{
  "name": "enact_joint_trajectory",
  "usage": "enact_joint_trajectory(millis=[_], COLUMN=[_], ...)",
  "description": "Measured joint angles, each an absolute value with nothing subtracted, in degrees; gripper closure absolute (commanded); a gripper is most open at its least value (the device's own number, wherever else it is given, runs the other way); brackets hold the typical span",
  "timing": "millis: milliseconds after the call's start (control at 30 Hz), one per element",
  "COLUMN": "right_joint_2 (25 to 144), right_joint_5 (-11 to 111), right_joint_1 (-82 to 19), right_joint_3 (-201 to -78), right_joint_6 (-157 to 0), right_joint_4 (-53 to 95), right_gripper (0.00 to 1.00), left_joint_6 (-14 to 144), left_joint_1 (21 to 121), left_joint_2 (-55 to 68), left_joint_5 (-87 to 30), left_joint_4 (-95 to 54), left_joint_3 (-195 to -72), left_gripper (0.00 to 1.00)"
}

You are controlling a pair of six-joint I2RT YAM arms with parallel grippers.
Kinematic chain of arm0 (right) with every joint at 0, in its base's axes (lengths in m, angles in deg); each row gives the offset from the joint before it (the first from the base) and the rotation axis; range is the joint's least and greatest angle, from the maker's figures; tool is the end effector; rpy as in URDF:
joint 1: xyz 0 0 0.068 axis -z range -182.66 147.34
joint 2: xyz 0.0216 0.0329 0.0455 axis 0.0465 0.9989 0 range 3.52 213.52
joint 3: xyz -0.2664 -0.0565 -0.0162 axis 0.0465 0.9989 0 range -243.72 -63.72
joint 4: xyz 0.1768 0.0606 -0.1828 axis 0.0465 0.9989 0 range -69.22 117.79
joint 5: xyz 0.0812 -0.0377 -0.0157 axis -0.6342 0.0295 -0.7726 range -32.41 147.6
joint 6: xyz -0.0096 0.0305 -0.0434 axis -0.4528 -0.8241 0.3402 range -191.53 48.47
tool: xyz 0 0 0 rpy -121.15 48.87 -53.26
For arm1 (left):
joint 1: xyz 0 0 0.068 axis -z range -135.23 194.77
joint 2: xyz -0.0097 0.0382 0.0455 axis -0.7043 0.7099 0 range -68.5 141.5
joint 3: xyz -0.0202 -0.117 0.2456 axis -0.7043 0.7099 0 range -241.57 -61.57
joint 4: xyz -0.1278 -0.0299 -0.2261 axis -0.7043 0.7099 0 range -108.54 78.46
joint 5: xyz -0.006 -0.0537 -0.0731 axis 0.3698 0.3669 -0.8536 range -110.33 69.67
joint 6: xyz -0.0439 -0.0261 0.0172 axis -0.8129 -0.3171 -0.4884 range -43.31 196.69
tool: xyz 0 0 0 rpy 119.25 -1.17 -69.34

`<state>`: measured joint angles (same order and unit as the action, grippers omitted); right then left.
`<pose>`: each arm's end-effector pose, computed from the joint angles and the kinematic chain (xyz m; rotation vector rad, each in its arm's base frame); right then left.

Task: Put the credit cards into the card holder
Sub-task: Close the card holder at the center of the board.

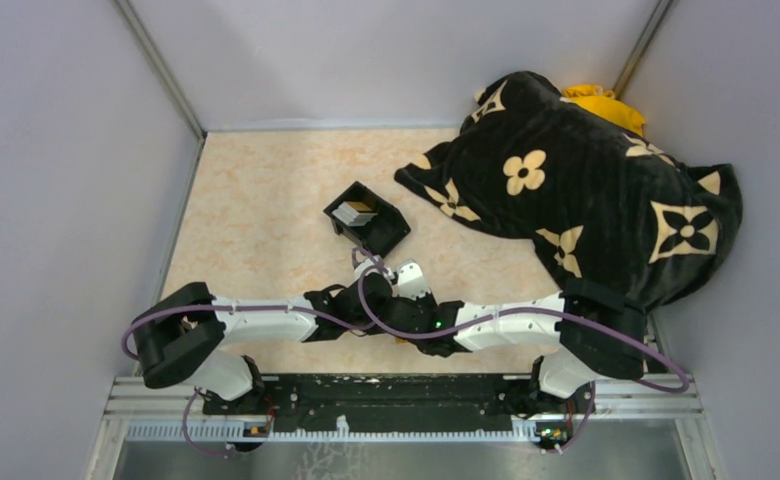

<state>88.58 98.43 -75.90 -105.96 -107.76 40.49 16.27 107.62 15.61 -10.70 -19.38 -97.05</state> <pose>0.0986 0.2463 0.1644 -0.5308 2.2450 -0.0350 0.1300 -0.2403 0.1511 -0.0288 2.5463 -0.7627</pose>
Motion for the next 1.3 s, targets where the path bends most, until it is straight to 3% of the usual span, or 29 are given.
enact_joint_trajectory(millis=[133,267,800,933,1033,1300], right_joint_2=[88.8,89.3,89.1,88.3,88.3,88.3], right_joint_5=[98.8,99.2,100.1,99.9,100.0,100.2], right_joint_1=[-75.9,-75.9,-76.0,-76.0,-76.1,-76.2], right_joint_3=[-106.3,-106.9,-108.1,-108.7,-109.3,-109.7], right_joint_6=[-108.1,-108.5,-108.9,-108.4,-108.1,-108.2], right_joint_4=[41.4,42.5,45.5,46.9,47.9,49.2], right_gripper=[0.89,1.0,1.0,0.82,0.75,0.71], left_joint_6=[16.3,16.3,16.3,16.5,16.6,16.8], left_joint_1=[107.6,107.6,107.4,107.4,107.3,107.3], left_joint_2=[15.6,15.6,15.5,15.3,15.1,15.1], left_joint_5=[-10.7,-10.8,-10.5,-10.4,-10.2,-10.1], left_joint_4=[-19.4,-19.4,-19.5,-19.5,-19.5,-19.4], left_joint_3=[-97.1,-97.1,-97.0,-97.0,-97.0,-97.0], left_gripper=[0.7,0.7,0.69,0.69,0.69,0.69])
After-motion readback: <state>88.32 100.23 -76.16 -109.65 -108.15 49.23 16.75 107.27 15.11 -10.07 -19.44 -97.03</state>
